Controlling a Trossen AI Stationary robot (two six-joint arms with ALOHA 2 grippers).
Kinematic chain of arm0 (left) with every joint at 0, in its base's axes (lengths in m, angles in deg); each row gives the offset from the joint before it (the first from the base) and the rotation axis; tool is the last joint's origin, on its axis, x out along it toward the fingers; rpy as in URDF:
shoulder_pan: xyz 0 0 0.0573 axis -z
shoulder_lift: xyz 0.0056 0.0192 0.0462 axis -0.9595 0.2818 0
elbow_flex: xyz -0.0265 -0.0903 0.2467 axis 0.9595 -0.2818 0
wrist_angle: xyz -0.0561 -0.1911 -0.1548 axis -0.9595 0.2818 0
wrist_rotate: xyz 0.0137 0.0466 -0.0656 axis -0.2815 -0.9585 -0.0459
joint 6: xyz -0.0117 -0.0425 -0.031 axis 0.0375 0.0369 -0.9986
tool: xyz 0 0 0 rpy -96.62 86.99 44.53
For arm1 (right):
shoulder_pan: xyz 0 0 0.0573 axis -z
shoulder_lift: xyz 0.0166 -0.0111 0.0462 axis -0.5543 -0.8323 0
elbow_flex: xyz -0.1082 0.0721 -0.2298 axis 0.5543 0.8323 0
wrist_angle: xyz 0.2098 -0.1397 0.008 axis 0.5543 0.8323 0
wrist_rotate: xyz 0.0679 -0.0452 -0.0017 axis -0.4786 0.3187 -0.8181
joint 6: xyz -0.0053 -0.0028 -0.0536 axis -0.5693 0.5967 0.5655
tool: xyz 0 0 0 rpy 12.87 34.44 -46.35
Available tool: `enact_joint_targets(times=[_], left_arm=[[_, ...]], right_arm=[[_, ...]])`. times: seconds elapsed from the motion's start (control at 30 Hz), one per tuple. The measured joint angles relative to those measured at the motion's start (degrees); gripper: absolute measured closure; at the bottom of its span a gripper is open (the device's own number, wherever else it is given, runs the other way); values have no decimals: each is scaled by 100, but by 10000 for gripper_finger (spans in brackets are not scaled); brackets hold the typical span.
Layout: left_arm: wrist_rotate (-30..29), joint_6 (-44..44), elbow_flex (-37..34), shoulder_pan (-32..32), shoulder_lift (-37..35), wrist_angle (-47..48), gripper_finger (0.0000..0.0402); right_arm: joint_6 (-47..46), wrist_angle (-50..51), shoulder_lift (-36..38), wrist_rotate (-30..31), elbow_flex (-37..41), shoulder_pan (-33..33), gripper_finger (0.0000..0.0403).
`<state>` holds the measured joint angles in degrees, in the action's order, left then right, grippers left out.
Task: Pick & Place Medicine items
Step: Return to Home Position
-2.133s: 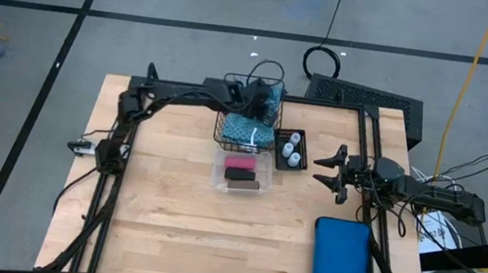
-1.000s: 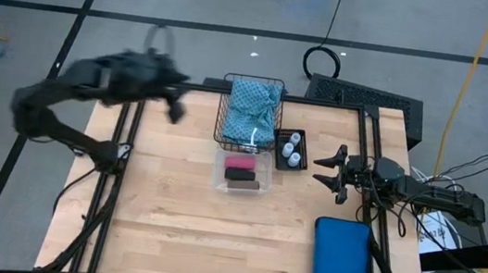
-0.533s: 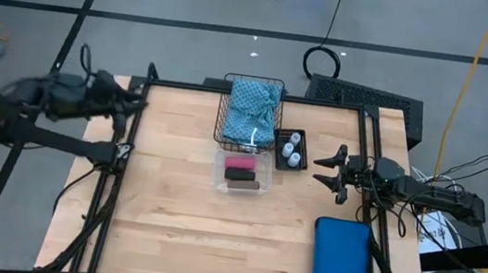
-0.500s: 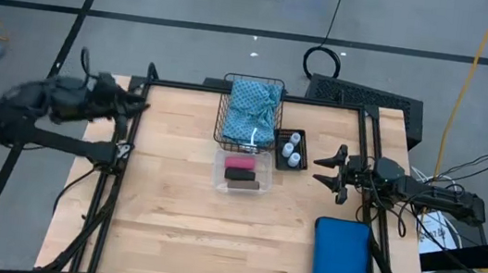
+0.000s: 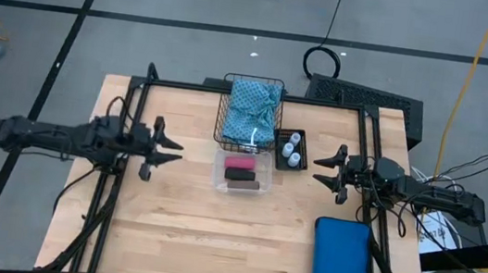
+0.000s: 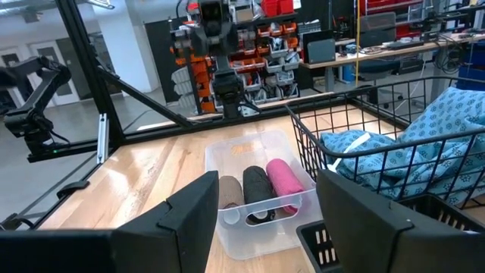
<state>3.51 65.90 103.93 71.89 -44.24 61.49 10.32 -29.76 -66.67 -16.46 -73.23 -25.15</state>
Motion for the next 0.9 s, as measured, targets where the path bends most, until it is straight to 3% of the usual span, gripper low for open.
enact_joint_targets(times=[0.2,0.57,0.77,0.9], left_arm=[[118,-43,-550,4,-244,-44,279],[59,199,-550,6,-1878,1054,279],[-162,104,-798,5,-2013,976,279],[-607,0,-1287,5,-2013,192,279]], right_arm=[[2,-1,0,0,1,0,190],[0,-1,0,0,1,0,190],[2,-1,0,0,1,0,190],[1,0,0,0,-1,1,190]])
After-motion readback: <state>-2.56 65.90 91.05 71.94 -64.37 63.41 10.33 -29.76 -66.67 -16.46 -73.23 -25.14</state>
